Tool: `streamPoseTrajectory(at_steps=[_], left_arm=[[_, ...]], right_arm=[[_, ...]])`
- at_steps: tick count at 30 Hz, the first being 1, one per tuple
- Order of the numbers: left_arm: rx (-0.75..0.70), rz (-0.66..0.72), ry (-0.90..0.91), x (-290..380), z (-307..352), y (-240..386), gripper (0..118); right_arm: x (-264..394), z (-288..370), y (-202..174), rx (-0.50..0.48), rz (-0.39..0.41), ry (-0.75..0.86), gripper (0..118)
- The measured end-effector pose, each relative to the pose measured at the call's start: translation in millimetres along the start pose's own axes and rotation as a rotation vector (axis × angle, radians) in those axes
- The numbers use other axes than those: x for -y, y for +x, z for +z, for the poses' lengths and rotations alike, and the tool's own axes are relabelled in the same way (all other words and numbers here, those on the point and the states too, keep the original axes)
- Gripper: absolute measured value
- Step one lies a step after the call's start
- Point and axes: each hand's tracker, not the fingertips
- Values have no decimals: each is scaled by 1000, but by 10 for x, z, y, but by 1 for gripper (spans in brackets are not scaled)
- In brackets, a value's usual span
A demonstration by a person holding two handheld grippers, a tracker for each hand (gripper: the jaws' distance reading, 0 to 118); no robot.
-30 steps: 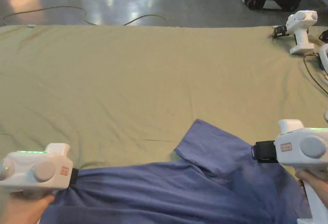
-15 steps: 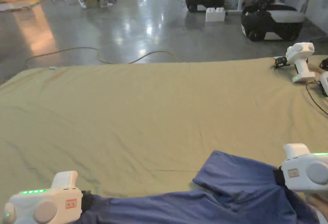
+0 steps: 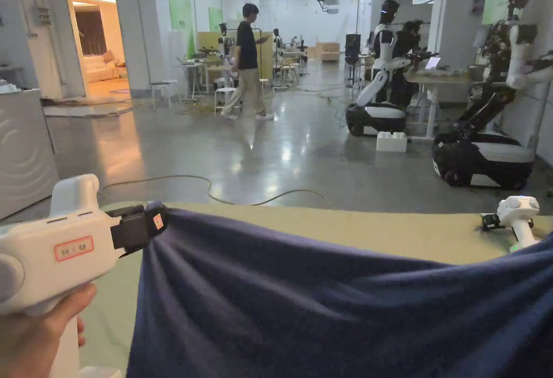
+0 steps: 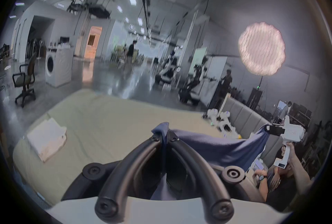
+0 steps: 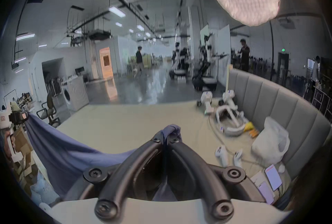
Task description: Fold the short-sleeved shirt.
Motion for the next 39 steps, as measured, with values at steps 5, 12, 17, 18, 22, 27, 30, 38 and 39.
streamPoseTrajectory(at_steps=[5, 12, 17, 18, 22, 27, 30, 38, 39], left_arm=[[-28, -74, 93, -608, 171, 225, 4], [-111, -139, 171, -1167, 57, 369, 4], [-139, -162, 169, -1372, -168, 386, 4], [-148, -165, 165, -1394, -237, 379, 4], [-171, -184, 126, -1440, -549, 321, 4], [-199, -150, 115, -1476, -965, 207, 4], [-267, -221, 94, -1498, -1242, 177, 4], [-262, -148, 95, -1525, -1738, 84, 4], [-254, -143, 94, -1539, -1779, 76, 4]], right_arm=[[-667, 149, -95, 36, 20, 132, 2], [-1486, 130, -278, 56, 0, 193, 2], [-1767, -158, -294, 109, 50, 187, 2], [-1790, -231, -295, 120, 57, 182, 2], [-1815, -466, -313, 138, 64, 182, 2], [-1891, -792, -399, 151, 76, 186, 2], [-2026, -1038, -479, 195, 119, 197, 2], [-2211, -1448, -628, 175, 82, 188, 2], [-2211, -1494, -647, 183, 98, 189, 2]])
